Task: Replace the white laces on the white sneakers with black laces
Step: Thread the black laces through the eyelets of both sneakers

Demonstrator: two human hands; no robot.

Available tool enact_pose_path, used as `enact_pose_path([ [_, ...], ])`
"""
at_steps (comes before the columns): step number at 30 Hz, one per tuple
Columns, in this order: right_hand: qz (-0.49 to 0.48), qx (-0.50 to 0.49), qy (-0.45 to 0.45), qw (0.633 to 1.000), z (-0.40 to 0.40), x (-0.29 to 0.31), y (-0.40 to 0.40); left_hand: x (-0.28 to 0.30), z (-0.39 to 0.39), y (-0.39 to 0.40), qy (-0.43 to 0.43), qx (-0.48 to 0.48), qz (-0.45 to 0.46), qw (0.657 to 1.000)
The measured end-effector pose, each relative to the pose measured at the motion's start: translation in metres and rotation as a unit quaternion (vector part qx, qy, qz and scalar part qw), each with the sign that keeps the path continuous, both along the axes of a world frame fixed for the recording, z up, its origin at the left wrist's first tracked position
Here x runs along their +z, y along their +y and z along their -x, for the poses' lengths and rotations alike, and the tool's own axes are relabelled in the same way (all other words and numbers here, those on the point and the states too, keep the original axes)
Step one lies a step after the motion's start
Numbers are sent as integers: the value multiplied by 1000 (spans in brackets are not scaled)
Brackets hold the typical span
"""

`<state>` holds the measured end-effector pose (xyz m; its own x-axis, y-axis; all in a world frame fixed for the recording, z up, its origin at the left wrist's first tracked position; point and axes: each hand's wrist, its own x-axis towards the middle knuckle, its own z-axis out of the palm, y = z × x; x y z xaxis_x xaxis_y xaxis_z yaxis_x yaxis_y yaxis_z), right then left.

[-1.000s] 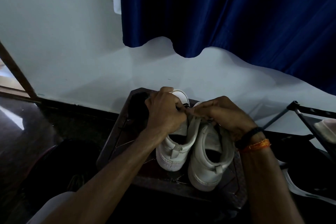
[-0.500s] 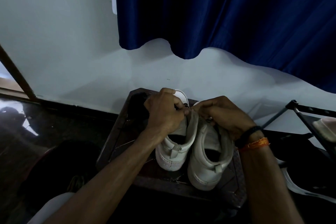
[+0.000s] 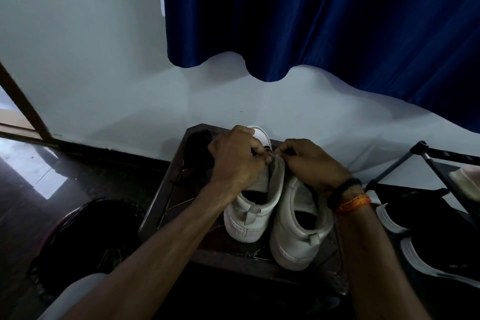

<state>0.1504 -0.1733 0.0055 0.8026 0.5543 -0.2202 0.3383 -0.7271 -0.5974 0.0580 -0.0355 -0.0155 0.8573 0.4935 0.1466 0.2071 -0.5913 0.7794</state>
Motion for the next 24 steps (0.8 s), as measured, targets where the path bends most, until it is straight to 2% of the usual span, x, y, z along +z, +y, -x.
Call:
enact_pose_path([
  [5,-39,-42,30,998,-4,-3,-3,2,1,6,46,-13,8,999],
  [9,-114,-62,59,990,-1,-1,-2,-3,2,6,18,-30,25,999],
  [15,-179,-6,83,980,6,10,-11,-7,0,5,4,-18,31,999],
  [17,-175,-10,77,981,5,8,-11,-8,0,5,-7,-26,35,999],
  [22,-92,-18,4,996,4,-1,-5,-10,0,6,-13,-26,51,998],
  [24,-105,-29,-1,994,3,-2,-3,-8,1,5,-7,-30,59,998],
])
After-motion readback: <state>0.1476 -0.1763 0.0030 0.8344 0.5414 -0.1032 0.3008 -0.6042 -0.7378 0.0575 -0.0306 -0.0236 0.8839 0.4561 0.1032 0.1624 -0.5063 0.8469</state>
